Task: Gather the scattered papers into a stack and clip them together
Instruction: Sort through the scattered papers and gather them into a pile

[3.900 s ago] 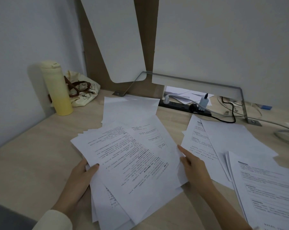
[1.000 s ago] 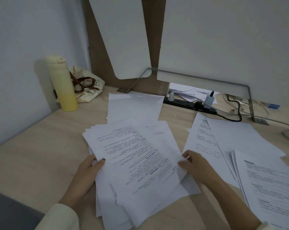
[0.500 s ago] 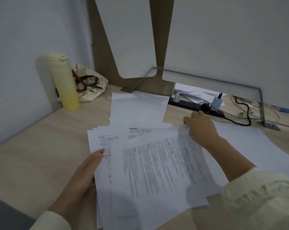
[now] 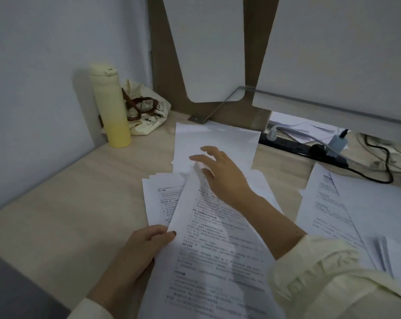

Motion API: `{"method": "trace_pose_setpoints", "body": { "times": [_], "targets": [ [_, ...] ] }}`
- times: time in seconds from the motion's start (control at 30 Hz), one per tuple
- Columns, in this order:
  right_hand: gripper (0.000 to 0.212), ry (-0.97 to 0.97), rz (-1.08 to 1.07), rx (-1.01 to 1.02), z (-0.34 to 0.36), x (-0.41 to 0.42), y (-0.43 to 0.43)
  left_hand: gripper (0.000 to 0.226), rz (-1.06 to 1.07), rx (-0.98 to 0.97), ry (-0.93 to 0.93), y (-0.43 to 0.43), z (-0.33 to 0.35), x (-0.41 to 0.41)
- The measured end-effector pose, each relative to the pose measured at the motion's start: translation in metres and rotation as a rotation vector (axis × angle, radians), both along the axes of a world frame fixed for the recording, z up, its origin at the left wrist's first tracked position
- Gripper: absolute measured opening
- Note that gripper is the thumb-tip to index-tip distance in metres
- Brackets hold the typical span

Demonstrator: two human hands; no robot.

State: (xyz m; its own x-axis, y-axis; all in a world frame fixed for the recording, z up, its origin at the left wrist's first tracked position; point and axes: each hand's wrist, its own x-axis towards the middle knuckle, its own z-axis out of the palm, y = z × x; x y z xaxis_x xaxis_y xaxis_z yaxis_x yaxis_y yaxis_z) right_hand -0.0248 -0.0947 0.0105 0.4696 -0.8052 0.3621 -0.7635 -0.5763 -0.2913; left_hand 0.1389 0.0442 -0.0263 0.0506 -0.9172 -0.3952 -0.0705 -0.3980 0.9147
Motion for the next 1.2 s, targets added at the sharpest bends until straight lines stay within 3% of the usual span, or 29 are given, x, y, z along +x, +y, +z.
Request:
{"method": "trace_pose_setpoints", "body": {
  "times": [0.07, 0.2, 0.33, 0.47, 0.53, 0.6, 0.67, 0.77, 0.93, 1.0, 1.13, 1.2],
  "targets": [
    [0.047, -0.107, -0.048, 0.108, 0.001, -0.007, 0.003, 0.035, 0.03, -0.004, -0.051, 0.0, -0.001, 0.001],
    [0.044, -0.217, -0.337, 0.409, 0.002, -0.057, 0.011, 0.028, 0.103, -0.024, -0.185, -0.003, -0.008, -0.005],
    [0.044, -0.243, -0.586, 0.629, -0.007, -0.106, 0.033, 0.02, 0.188, -0.078, -0.179, 0.0, -0.005, -0.014],
    [0.047, -0.346, -0.654, 0.769, -0.012, -0.119, 0.048, 0.014, 0.271, -0.116, -0.112, 0.001, -0.011, -0.022],
    [0.039, -0.434, -0.645, 0.857, -0.009, -0.119, 0.05, 0.019, 0.348, -0.143, -0.009, 0.001, -0.015, -0.025],
    [0.017, -0.471, -0.616, 0.919, -0.005, -0.116, 0.054, 0.05, 0.37, -0.156, 0.123, 0.004, -0.015, -0.029],
    [0.022, -0.461, -0.603, 0.964, -0.006, -0.113, 0.059, 0.069, 0.35, -0.114, 0.213, 0.005, -0.016, -0.028],
    [0.033, -0.465, -0.536, 0.984, -0.013, -0.109, 0.067, 0.076, 0.197, -0.076, 0.248, 0.005, -0.019, -0.024],
    [0.041, -0.412, -0.5, 0.901, -0.023, -0.106, 0.077, 0.057, 0.052, -0.153, 0.147, 0.012, -0.009, -0.026],
    [0.053, -0.395, -0.499, 0.832, -0.023, -0.107, 0.08, 0.049, 0.08, -0.235, 0.109, 0.014, -0.004, -0.027],
    [0.077, -0.733, -0.361, 0.909, -0.011, -0.114, 0.09, 0.042, 0.156, -0.397, 0.095, 0.02, 0.022, -0.028],
    [0.064, -0.864, -0.207, 0.961, 0.004, -0.116, 0.095, 0.043, 0.16, -0.489, 0.098, 0.022, 0.038, -0.027]
  ]
}}
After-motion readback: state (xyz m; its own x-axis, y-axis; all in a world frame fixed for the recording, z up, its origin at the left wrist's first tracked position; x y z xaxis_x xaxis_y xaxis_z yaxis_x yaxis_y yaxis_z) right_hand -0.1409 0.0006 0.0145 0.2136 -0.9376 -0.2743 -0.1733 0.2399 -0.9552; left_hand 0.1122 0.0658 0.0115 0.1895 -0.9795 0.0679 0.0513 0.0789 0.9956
